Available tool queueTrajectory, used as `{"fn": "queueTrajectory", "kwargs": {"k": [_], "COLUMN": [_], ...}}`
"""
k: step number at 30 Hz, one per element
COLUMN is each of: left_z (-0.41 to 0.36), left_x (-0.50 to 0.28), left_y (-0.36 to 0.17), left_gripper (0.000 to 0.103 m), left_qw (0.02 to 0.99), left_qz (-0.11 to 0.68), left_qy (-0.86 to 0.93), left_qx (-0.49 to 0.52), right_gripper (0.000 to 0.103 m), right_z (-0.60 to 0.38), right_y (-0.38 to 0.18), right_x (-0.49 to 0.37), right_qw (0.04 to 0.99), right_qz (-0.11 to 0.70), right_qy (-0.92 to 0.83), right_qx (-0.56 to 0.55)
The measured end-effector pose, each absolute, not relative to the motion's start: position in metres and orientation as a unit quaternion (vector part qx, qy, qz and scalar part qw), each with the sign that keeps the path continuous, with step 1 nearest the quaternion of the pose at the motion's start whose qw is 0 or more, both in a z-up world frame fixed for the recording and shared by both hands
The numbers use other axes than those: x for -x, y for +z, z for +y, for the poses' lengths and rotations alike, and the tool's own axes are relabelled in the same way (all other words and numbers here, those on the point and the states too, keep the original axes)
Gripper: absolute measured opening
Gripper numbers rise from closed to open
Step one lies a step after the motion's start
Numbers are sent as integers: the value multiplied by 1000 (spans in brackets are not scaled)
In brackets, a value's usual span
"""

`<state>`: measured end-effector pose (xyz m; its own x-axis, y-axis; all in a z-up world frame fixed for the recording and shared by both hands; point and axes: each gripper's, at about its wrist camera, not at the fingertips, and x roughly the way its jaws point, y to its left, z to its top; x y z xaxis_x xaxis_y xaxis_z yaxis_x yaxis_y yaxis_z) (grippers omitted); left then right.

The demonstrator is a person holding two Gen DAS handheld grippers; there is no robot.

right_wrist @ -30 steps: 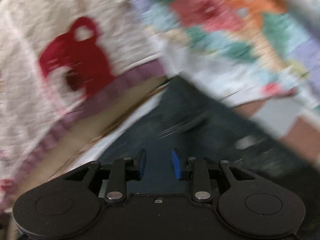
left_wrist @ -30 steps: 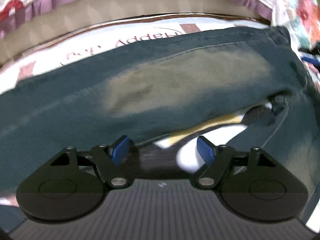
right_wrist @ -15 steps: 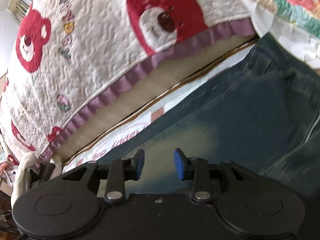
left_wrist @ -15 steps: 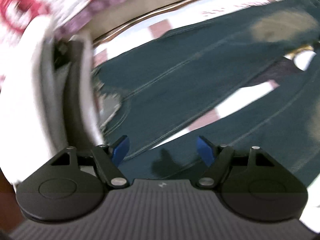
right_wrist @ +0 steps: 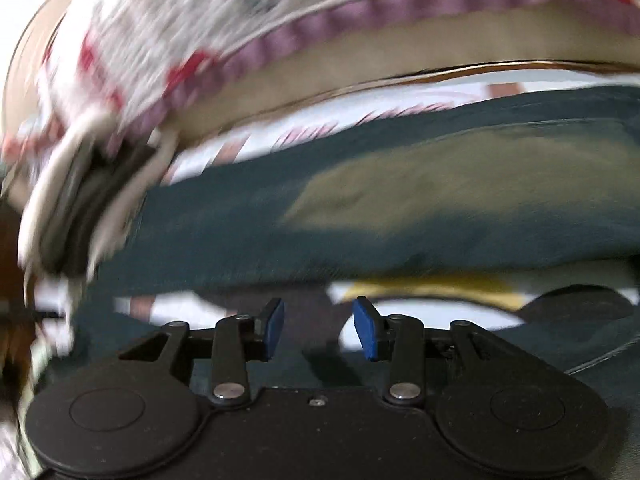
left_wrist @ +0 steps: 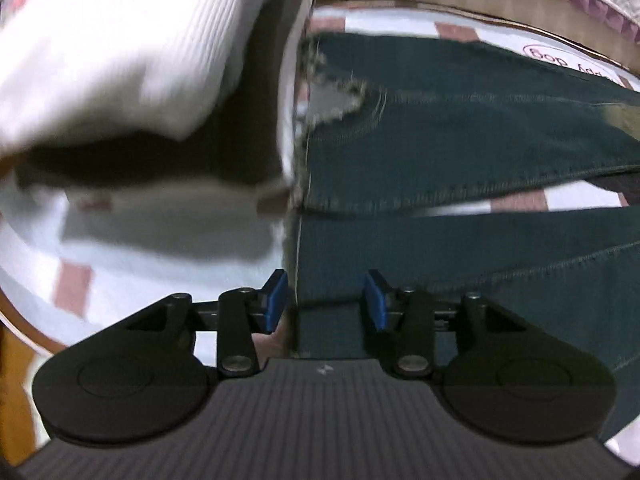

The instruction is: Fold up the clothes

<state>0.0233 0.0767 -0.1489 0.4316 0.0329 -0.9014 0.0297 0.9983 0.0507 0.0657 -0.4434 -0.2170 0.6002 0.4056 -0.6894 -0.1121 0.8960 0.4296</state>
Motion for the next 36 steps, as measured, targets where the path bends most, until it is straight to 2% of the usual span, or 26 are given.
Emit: {"fn": "queueTrajectory", "kwargs": {"k": [1,4,6,11,13,15,16,17,18,29,36], "left_z": [82,89,89,87,90,94,95,96,97,78,86], "left_x": [-20,-10,-12,-23,-26,-27,-26,-26,-25,-31,-42], "left_y": [-154,-159,-165,-182,-186,-187,-186,-185,-183,-152,-135], "left_gripper": [42,54,69,71,66,42,33,19,14,14,13], "left_qw": [845,851,854,847,847,853,856,858,860,880,893], "left_qz": [534,524,519,527,528,519,515,512,509,467,417], "left_qy": [-5,-37,-41,-39,-48,-53,-47,-45,-42,-85,-142], "left_qx": [-20,-4,-10,-51,-27,10,19,21,23,8,95], "right_gripper": [45,45,45,46,46,46,46,46,46,46,46], "right_z": [-436,-421,-414,-415,-416,-415,-414,-413,-412,-395,-391], "right_y": [-219,-221,-221,-228,-230,-230,-230,-229,-229,-225,-231], "right_x": [-63,-58,-57,-55,-55,-54,-53,-53,-52,-45,-45], "right_qw": [876,877,880,875,873,873,874,875,876,898,900], "right_qz": [428,432,431,439,443,443,443,442,441,413,411], "right_qy": [158,176,179,183,182,182,181,181,180,151,145], "right_qx": [-155,-115,-89,-86,-92,-90,-87,-83,-80,-6,4]}}
